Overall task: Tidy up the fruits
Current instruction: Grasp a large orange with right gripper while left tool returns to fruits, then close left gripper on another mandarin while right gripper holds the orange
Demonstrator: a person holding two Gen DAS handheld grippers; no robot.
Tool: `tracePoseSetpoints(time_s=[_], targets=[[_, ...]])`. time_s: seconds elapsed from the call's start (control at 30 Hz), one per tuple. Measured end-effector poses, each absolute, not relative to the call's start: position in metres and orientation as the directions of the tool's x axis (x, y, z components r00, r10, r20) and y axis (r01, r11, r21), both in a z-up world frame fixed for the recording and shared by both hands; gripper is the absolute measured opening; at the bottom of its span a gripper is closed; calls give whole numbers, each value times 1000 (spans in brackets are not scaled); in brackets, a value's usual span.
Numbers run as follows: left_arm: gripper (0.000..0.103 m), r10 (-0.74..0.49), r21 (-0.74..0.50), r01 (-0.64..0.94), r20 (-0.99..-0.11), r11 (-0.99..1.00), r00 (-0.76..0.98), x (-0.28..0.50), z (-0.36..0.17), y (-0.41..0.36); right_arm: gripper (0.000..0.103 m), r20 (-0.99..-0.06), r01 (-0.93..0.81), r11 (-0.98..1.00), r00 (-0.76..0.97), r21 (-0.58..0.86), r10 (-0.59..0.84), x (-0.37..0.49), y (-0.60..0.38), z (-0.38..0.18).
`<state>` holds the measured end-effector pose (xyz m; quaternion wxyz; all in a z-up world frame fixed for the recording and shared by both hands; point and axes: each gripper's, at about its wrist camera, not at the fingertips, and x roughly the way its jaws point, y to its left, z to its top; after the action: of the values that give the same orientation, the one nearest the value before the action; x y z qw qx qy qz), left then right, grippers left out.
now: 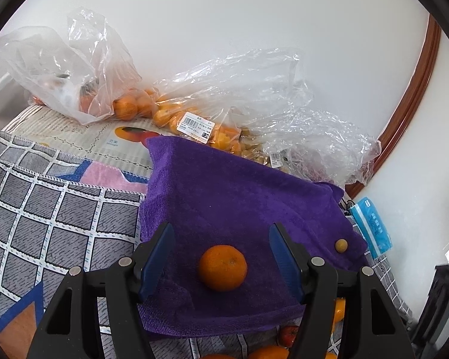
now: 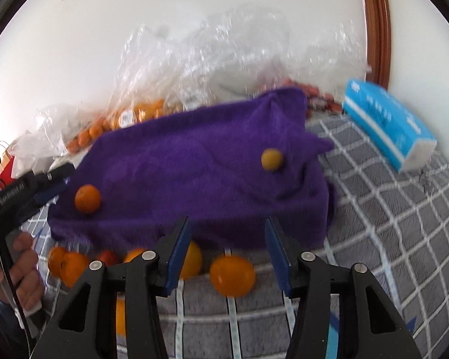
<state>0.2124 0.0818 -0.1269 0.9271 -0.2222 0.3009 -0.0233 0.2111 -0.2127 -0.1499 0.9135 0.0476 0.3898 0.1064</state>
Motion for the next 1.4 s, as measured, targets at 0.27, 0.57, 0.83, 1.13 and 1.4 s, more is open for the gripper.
tracePoseSetpoints(time_s=[0.27, 0.57, 0.83, 1.13, 1.4], targets=[[65, -161, -427, -106, -543, 898, 824, 209, -127, 83, 34, -755, -150, 982, 629, 115, 185, 205, -205, -167], [63, -194, -384, -34, -540, 923, 819, 198, -103, 66, 34, -720, -106, 990, 680, 93, 140, 187, -214, -158], [64, -196, -319, -13, -613, 948, 765, 157, -105, 57, 34, -695, -74, 992, 708, 103, 125, 183, -220, -151], [65, -244, -326, 23, -656, 945, 715, 138, -133, 57, 34, -685, -85, 993, 718, 87, 122, 181, -217, -148], [63, -234, -277, 49, -690, 960, 685, 138, -143, 41, 34, -685, -85, 991, 716, 100, 131, 182, -219, -149]])
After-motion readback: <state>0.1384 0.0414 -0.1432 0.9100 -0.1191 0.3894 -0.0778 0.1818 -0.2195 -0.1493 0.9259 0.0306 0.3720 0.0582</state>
